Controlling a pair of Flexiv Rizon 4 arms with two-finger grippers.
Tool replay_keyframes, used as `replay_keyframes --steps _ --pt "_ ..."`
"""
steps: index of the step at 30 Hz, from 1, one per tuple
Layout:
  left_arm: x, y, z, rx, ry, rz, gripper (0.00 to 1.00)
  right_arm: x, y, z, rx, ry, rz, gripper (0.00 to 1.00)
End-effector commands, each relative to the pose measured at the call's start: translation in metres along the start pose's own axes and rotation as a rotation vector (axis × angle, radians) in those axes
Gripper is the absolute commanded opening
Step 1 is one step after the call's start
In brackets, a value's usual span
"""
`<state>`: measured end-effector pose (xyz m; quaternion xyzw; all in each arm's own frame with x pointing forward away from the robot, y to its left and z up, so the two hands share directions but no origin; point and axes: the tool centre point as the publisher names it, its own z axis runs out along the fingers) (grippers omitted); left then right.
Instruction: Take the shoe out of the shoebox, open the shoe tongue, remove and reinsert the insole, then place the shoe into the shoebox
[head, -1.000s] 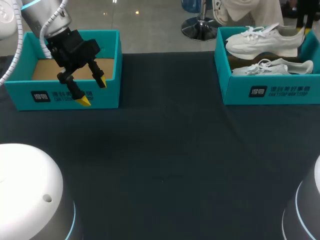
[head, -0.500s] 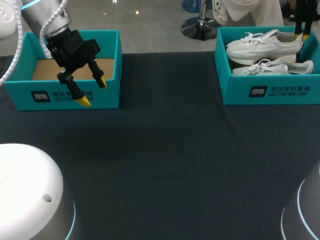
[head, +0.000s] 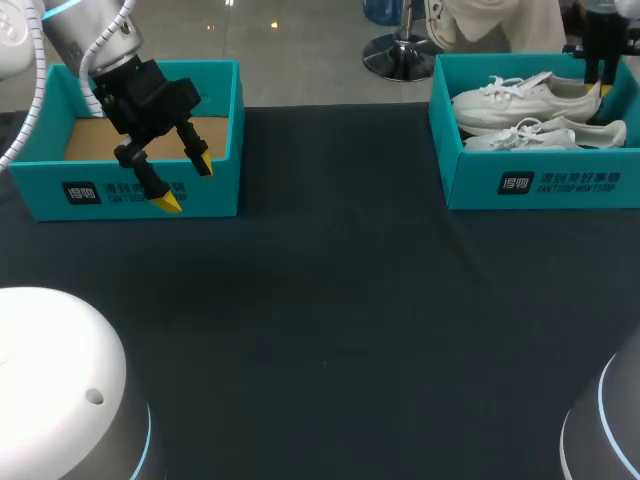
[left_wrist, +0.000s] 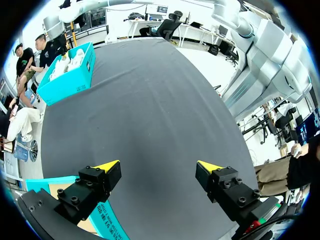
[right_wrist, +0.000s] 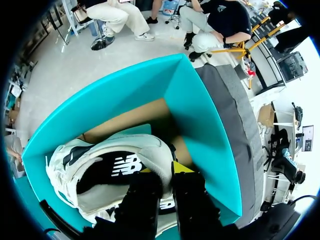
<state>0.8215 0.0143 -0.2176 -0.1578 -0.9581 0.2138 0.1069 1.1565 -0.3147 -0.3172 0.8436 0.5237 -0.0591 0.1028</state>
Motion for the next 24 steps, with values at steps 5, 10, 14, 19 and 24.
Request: replay_keyframes --steps 5,10,14,19,24 --pt "0.0 0.0 -0.001 -0.002 0.001 0.0 1.0 0.003 0.002 0.006 0.034 -0.004 0.013 0.0" --pt "0.0 0.0 -0.001 -0.002 0.001 0.0 1.0 0.006 0.002 0.011 0.048 -0.004 0.02 0.0" --pt "0.0 0.0 -0.001 -0.002 0.001 0.0 1.0 0.008 0.002 0.013 0.054 -0.004 0.02 0.0" --pt "0.0 0.0 -0.001 -0.002 0.001 0.0 1.0 0.009 0.0 0.009 0.046 0.005 0.022 0.82" --pt "0.0 0.0 -0.001 -0.002 0.001 0.0 1.0 0.011 -0.001 0.001 0.027 0.012 0.019 1.0"
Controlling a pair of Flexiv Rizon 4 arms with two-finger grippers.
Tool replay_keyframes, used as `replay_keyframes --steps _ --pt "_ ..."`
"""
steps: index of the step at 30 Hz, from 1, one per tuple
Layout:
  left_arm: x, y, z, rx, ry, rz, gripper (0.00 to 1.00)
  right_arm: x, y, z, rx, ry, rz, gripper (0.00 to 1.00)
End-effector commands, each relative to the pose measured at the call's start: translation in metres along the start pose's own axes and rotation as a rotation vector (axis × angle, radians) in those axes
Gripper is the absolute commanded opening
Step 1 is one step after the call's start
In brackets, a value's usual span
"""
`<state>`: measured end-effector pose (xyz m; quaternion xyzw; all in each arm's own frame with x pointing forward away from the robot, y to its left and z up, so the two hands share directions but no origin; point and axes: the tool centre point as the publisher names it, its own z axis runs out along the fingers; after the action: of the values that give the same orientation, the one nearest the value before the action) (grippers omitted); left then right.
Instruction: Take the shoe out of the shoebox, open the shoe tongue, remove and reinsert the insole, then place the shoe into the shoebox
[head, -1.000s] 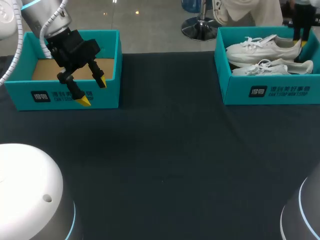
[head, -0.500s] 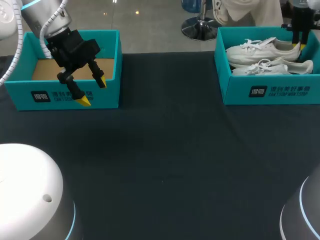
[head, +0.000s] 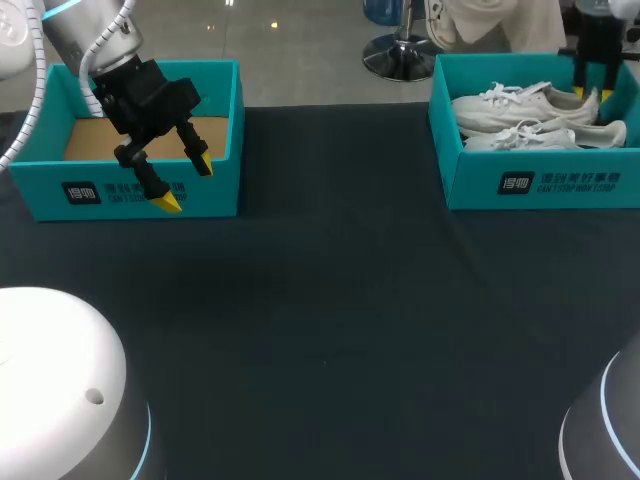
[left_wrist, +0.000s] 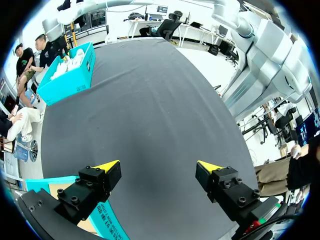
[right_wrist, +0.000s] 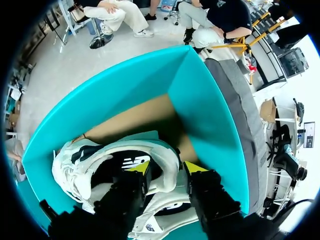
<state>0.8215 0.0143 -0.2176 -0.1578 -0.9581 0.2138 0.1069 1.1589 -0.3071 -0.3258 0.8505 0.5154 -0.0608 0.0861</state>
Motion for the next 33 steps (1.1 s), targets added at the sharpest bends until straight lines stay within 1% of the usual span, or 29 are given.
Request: replay_keyframes --steps 1,6,9,13,15,17,24,26,27,28,30,32,33 --pt "0.0 0.0 -0.001 -0.002 0.001 0.0 1.0 0.001 0.001 -0.008 -0.012 0.003 0.002 1.0" --pt "0.0 0.0 -0.001 -0.002 0.001 0.0 1.0 0.003 -0.002 -0.033 -0.06 0.019 0.003 1.0" --pt "0.0 0.0 -0.001 -0.002 0.001 0.0 1.0 0.005 -0.007 -0.049 -0.081 0.05 -0.007 1.0" --pt "0.0 0.0 -0.001 -0.002 0.001 0.0 1.0 0.015 -0.022 -0.073 -0.116 0.126 -0.033 1.0" --pt "0.0 0.0 -0.001 -0.002 0.001 0.0 1.0 0.023 -0.032 -0.082 -0.117 0.161 -0.059 1.0" --pt "0.0 0.0 -0.001 -0.002 0.001 0.0 1.0 0.031 -0.041 -0.088 -0.11 0.161 -0.088 1.0" --pt "0.0 0.0 -0.001 -0.002 0.001 0.0 1.0 0.031 -0.041 -0.088 -0.11 0.161 -0.088 1.0" --pt "-0.014 -0.004 -0.01 -0.043 -0.052 -0.195 1.0 0.031 -0.041 -0.088 -0.11 0.161 -0.088 1.0" --pt "-0.025 -0.003 -0.017 -0.093 -0.145 -0.365 1.0 0.031 -0.041 -0.088 -0.11 0.161 -0.088 1.0" --pt "-0.031 -0.001 -0.022 -0.115 -0.179 -0.469 1.0 0.031 -0.041 -0.088 -0.11 0.161 -0.088 1.0" --pt "-0.04 0.008 -0.033 -0.098 -0.193 -0.655 1.0 0.031 -0.041 -0.088 -0.11 0.161 -0.088 1.0" --pt "-0.046 0.017 -0.042 -0.134 -0.303 -0.786 1.0 0.031 -0.041 -0.088 -0.11 0.161 -0.088 1.0" --pt "-0.048 0.022 -0.046 -0.133 -0.331 -0.83 1.0 0.031 -0.041 -0.088 -0.11 0.161 -0.088 1.0"
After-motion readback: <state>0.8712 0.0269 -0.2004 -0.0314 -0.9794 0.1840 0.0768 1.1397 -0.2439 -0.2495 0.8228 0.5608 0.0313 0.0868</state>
